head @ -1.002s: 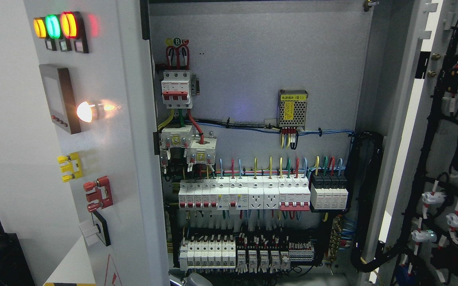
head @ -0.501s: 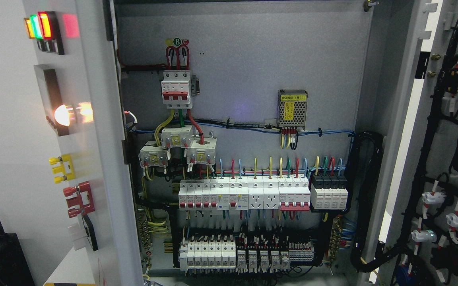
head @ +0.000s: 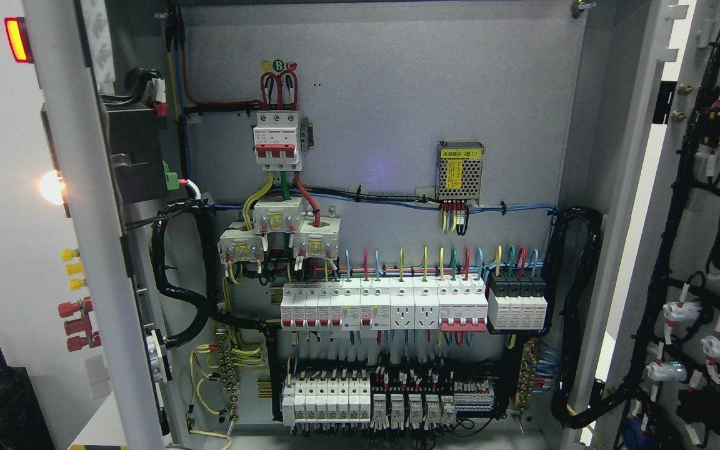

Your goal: Open door with both hands

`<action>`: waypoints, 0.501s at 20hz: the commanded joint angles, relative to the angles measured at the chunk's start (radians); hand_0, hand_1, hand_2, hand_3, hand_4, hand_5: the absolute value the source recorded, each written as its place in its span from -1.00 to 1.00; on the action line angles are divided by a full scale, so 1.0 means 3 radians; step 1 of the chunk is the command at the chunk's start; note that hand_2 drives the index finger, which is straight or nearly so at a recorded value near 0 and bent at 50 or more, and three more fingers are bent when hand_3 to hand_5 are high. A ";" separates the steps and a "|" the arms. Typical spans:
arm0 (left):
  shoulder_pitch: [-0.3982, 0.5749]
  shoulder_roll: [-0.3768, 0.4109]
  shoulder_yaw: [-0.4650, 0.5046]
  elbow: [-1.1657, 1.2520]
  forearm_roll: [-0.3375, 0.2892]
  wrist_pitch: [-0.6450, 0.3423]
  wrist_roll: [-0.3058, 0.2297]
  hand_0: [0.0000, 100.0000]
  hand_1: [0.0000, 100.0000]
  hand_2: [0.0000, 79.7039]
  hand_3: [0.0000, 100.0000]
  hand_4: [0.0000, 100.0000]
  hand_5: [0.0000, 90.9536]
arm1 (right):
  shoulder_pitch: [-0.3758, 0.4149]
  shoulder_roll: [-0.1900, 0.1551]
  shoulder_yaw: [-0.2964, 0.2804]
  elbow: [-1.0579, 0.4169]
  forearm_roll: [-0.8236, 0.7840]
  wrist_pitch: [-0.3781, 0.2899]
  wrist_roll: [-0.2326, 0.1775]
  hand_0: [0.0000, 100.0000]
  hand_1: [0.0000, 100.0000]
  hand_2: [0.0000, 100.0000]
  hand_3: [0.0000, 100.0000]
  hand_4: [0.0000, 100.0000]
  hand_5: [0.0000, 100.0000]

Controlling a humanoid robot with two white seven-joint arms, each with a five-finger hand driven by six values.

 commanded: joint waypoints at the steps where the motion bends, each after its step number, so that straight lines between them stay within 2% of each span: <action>1: -0.0046 0.0000 0.0000 0.0000 0.0000 -0.0002 0.0000 -1.00 -1.00 -1.00 -1.00 -0.93 -1.00 | -0.0031 0.0094 0.0150 0.0040 -0.0002 0.0003 -0.0005 -1.00 -1.00 -1.00 -1.00 -1.00 -1.00; 10: -0.0046 0.0000 0.0000 0.0000 0.0000 0.0003 0.0000 -1.00 -1.00 -1.00 -1.00 -0.93 -1.00 | -0.0057 0.0094 0.0267 0.0045 0.0024 0.0003 0.0000 -1.00 -1.00 -1.00 -1.00 -1.00 -1.00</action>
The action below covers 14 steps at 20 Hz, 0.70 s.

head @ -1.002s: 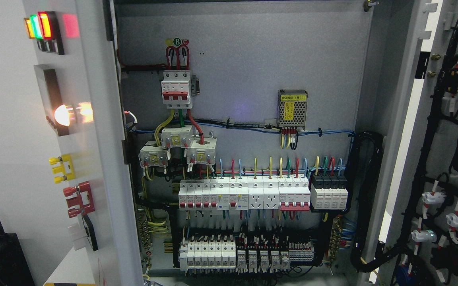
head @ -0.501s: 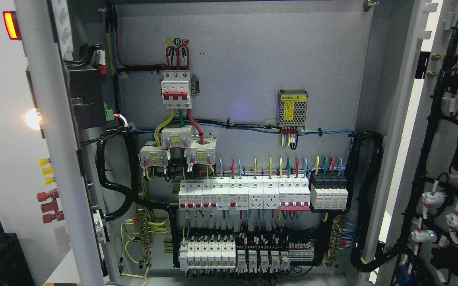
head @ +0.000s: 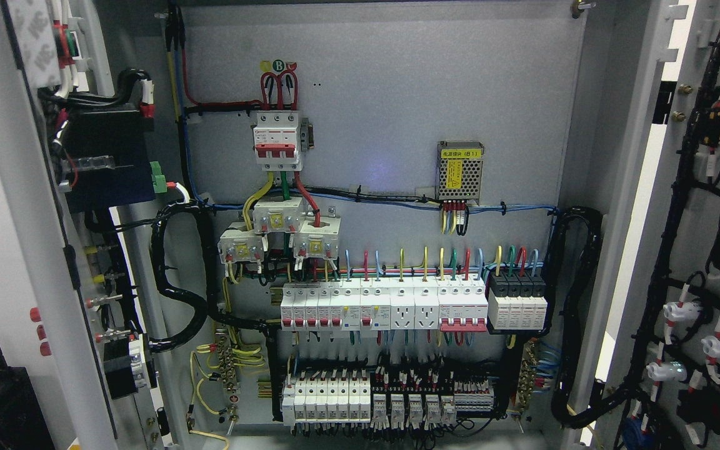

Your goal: Open door with both hands

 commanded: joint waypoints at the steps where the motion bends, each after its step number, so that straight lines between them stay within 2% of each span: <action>1: -0.0046 -0.0001 0.0000 0.0000 0.0000 0.0002 0.0000 -1.00 -1.00 -1.00 -1.00 -0.93 -1.00 | -0.0037 0.0043 0.0142 0.0027 0.0013 0.0002 -0.0006 -1.00 -1.00 -1.00 -1.00 -1.00 -1.00; 14: -0.0046 0.0005 -0.0005 0.0000 0.0000 0.0002 0.0000 -1.00 -1.00 -1.00 -1.00 -0.93 -1.00 | -0.0124 0.0145 0.0239 0.0094 0.0033 0.0007 -0.0006 -1.00 -1.00 -1.00 -1.00 -1.00 -1.00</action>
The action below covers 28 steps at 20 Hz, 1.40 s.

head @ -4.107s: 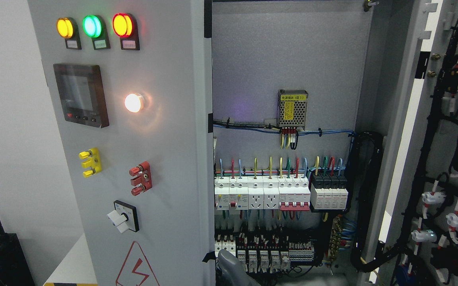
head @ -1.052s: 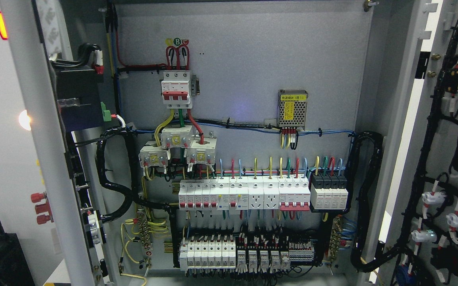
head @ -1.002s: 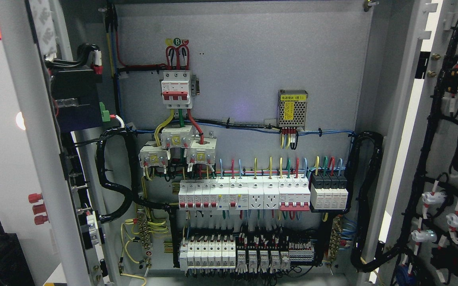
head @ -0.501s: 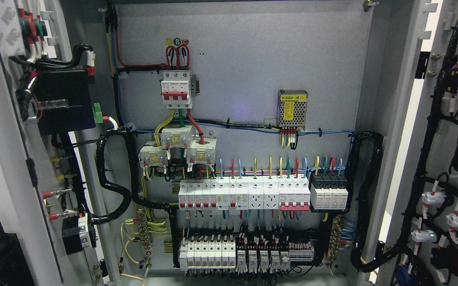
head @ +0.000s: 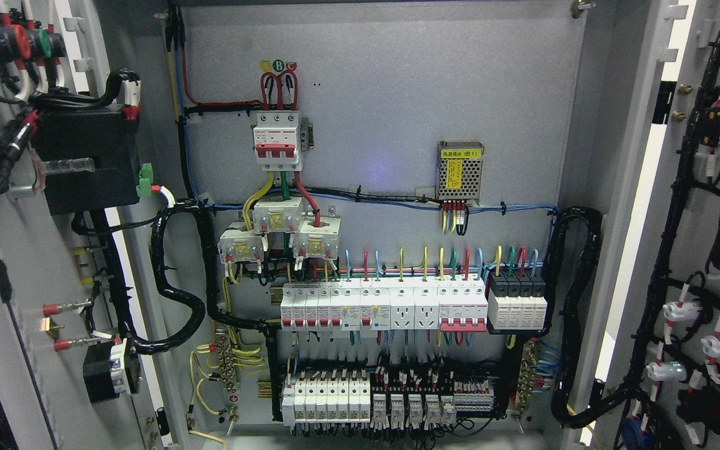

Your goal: Open door with both hands

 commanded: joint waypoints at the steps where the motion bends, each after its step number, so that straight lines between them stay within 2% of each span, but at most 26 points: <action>1: -0.0046 0.0000 -0.0005 0.0000 0.0000 -0.0003 0.0000 -1.00 -1.00 -1.00 -1.00 -0.93 -1.00 | -0.0014 0.0035 0.0090 0.0055 0.0008 0.0000 -0.0003 -1.00 -1.00 -1.00 -1.00 -1.00 -1.00; 4: -0.0046 0.0000 0.0000 0.0000 0.0000 0.0002 0.0000 -1.00 -1.00 -1.00 -1.00 -0.94 -1.00 | -0.0019 0.0091 0.0090 0.0096 0.0013 0.0030 -0.0003 -1.00 -1.00 -1.00 -1.00 -1.00 -1.00; 7: -0.0046 0.0000 0.0000 0.0015 0.0000 0.0002 -0.0005 -1.00 -1.00 -1.00 -1.00 -0.93 -1.00 | -0.0014 0.0091 0.0080 0.0101 0.0013 0.0030 -0.0003 -1.00 -1.00 -1.00 -1.00 -1.00 -1.00; 14: -0.0046 0.0000 -0.0005 -0.0010 0.0000 -0.0003 -0.0005 -1.00 -1.00 -1.00 -1.00 -0.93 -1.00 | 0.0012 0.0014 -0.0007 0.0244 0.0192 0.0025 -0.0039 -1.00 -1.00 -1.00 -1.00 -1.00 -1.00; 23: -0.0036 -0.0006 -0.0040 -0.0260 -0.0051 -0.0018 0.0000 -1.00 -1.00 -1.00 -1.00 -0.93 -1.00 | 0.0379 -0.0323 -0.0497 0.0254 0.0411 -0.0026 -0.0054 -1.00 -1.00 -1.00 -1.00 -1.00 -1.00; 26: 0.0101 -0.0016 -0.0081 -0.0643 -0.0138 -0.0013 -0.0061 -1.00 -1.00 -1.00 -1.00 -0.93 -1.00 | 0.0599 -0.0497 -0.0630 0.0234 0.0442 -0.0046 -0.0054 -1.00 -1.00 -1.00 -1.00 -1.00 -1.00; 28: 0.0285 -0.0021 -0.0188 -0.1061 -0.0164 -0.0013 -0.0076 -1.00 -1.00 -1.00 -1.00 -0.93 -1.00 | 0.0752 -0.0579 -0.0753 0.0224 0.0564 -0.0052 -0.0130 -1.00 -1.00 -1.00 -1.00 -1.00 -1.00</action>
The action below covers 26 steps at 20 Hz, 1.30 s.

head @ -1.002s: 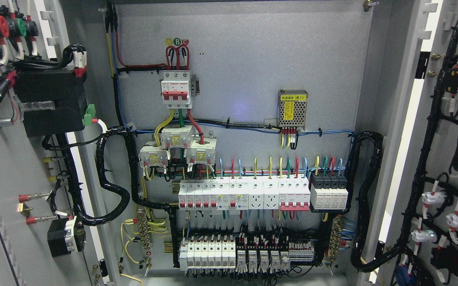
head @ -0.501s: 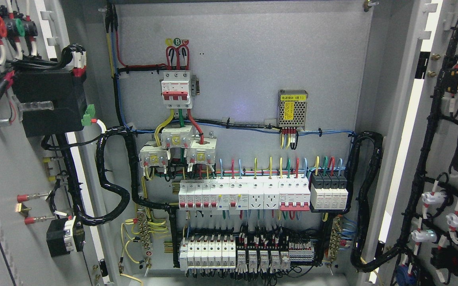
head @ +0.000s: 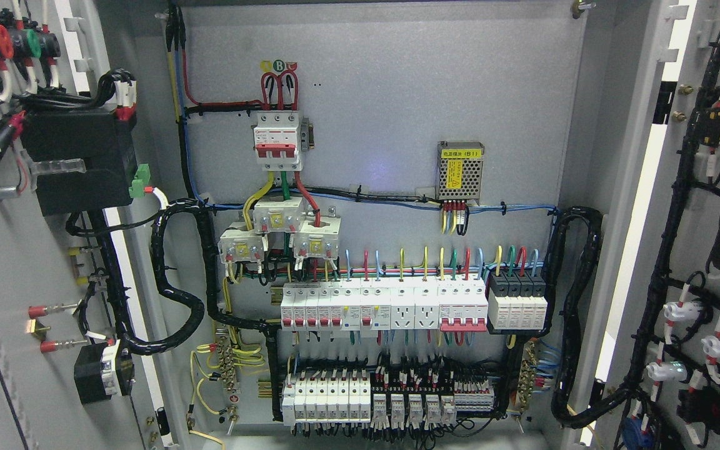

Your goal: Open door with both hands

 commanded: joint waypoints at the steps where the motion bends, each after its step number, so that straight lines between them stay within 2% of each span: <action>1: 0.0315 -0.0010 -0.0216 -0.1013 -0.0080 -0.0011 -0.0032 -1.00 -1.00 -1.00 -1.00 -0.93 -1.00 | 0.0398 -0.0368 -0.0519 0.0019 0.0206 -0.0030 -0.0116 -1.00 -1.00 -1.00 -1.00 -1.00 -1.00; 4: 0.0525 0.0026 -0.0436 -0.1626 -0.0009 -0.0011 -0.0037 -1.00 -1.00 -1.00 -1.00 -0.93 -1.00 | 0.0557 -0.0383 -0.0648 0.0013 0.0211 -0.0330 -0.0148 -1.00 -1.00 -1.00 -1.00 -1.00 -1.00; 6: 0.0668 0.0062 -0.0615 -0.2071 0.0114 -0.0011 -0.0032 -1.00 -1.00 -1.00 -1.00 -0.93 -1.00 | 0.0715 -0.0454 -0.0673 -0.0002 0.0237 -0.0525 -0.0148 -1.00 -1.00 -1.00 -1.00 -1.00 -1.00; 10: 0.1113 0.0225 -0.1024 -0.3124 0.0309 -0.0006 -0.0037 -1.00 -1.00 -1.00 -1.00 -0.94 -1.00 | 0.1078 -0.0521 -0.0735 -0.0114 0.0267 -0.0730 -0.0183 -1.00 -1.00 -1.00 -1.00 -1.00 -1.00; 14: 0.1486 0.0465 -0.1254 -0.3943 0.0370 -0.0036 -0.0037 -1.00 -1.00 -1.00 -1.00 -0.93 -1.00 | 0.1410 -0.0577 -0.0980 -0.0166 0.0426 -0.1103 -0.0214 -1.00 -1.00 -1.00 -1.00 -1.00 -1.00; 16: 0.1574 0.0593 -0.1372 -0.4204 0.0508 -0.0148 -0.0037 -1.00 -1.00 -1.00 -1.00 -0.93 -1.00 | 0.1604 -0.0608 -0.1072 -0.0171 0.0523 -0.1292 -0.0214 -1.00 -1.00 -1.00 -1.00 -1.00 -1.00; 19: 0.1660 0.0731 -0.1433 -0.4542 0.0524 -0.0465 -0.0037 -1.00 -1.00 -1.00 -1.00 -0.93 -1.00 | 0.1916 -0.0710 -0.1240 -0.0171 0.0640 -0.1716 -0.0214 -1.00 -1.00 -1.00 -1.00 -1.00 -1.00; 21: 0.1666 0.0788 -0.1479 -0.4660 0.0524 -0.0522 -0.0037 -1.00 -1.00 -1.00 -1.00 -0.93 -1.00 | 0.2075 -0.0720 -0.1384 -0.0171 0.0717 -0.1936 -0.0214 -1.00 -1.00 -1.00 -1.00 -1.00 -1.00; 26: 0.1804 0.0870 -0.1526 -0.5222 0.0529 -0.0588 -0.0037 -1.00 -1.00 -1.00 -1.00 -0.93 -1.00 | 0.2372 -0.0730 -0.1496 -0.0242 0.0728 -0.2208 -0.0214 -1.00 -1.00 -1.00 -1.00 -1.00 -1.00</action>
